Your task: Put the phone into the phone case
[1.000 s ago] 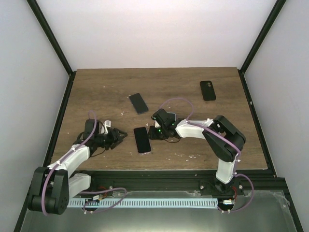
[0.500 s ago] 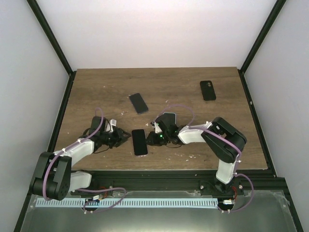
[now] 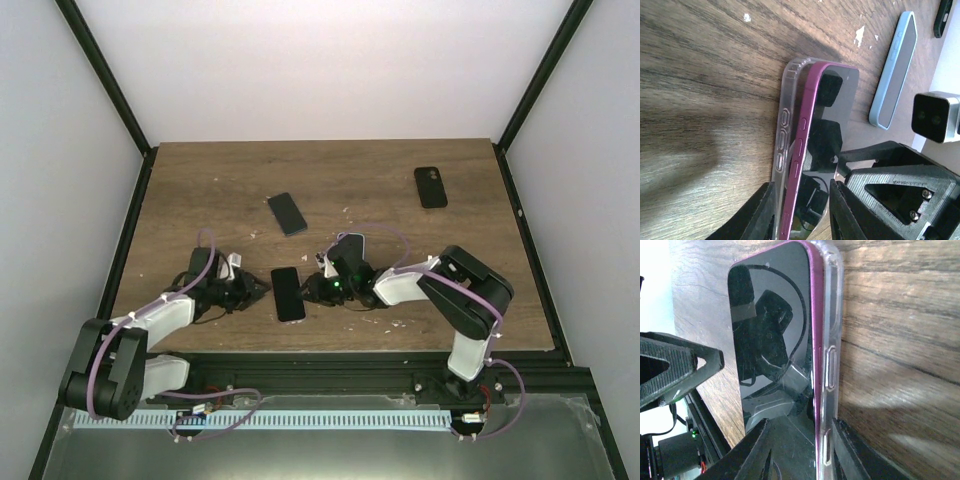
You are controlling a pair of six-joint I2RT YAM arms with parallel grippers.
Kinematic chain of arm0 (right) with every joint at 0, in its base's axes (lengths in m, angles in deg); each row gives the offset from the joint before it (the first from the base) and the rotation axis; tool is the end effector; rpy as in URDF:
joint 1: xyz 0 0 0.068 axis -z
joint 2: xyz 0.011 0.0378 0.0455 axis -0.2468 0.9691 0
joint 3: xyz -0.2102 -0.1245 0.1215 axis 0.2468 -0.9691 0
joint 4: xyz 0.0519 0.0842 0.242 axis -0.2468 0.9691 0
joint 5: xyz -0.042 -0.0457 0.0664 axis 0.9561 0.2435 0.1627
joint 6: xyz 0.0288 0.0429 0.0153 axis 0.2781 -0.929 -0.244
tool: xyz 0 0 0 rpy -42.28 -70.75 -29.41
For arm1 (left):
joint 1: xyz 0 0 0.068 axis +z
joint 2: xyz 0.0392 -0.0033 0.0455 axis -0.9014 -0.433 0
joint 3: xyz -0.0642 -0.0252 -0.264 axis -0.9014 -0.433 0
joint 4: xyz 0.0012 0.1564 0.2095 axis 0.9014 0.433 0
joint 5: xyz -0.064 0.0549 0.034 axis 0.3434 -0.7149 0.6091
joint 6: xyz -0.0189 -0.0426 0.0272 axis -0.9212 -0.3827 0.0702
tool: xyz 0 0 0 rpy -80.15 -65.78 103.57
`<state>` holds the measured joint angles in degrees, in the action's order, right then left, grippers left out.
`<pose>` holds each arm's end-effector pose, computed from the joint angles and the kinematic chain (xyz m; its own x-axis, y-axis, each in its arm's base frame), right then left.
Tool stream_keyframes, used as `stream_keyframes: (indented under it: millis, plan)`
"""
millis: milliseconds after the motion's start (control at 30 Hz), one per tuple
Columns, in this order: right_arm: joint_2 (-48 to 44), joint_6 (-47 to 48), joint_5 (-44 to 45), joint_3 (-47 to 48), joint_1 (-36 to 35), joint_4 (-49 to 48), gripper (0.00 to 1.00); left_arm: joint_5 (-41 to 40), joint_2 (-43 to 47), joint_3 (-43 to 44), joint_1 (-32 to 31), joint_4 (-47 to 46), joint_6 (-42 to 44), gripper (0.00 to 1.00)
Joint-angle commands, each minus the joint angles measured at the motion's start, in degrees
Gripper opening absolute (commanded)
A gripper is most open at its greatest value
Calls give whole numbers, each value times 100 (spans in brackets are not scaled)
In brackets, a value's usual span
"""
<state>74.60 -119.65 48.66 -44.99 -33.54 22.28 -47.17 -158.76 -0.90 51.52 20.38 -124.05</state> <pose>0.2083 0.2540 0.1191 -0.9784 -0.0269 -0.2049 -0.1784 0.6103 0.7719 0.1860 -0.0647 0.1327 -0.9189 -0.3914 -0.0492 -0.2109 0.5928 -0.7772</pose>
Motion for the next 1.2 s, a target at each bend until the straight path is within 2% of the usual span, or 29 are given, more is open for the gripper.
stream_keyframes:
  millis: [0,133,300,567,900,1167]
  plan:
    - [205,-231,-53,56,-37,-509,33,32,-1,-106,-64,-274,6,31]
    - [337,-355,-151,103,-42,-685,33,17,-112,-197,-64,-472,4,29]
    - [400,-409,94,360,-43,-201,34,-27,-332,-268,-78,-641,41,29]
    - [613,-430,-218,299,-68,-755,37,91,-667,-305,-79,-976,-4,27]
    - [583,-779,-842,300,-60,-1593,41,-1,-542,-290,-79,-657,183,23]
    - [561,-1082,-1022,303,-55,-2021,40,-132,-176,-196,-74,-237,352,27]
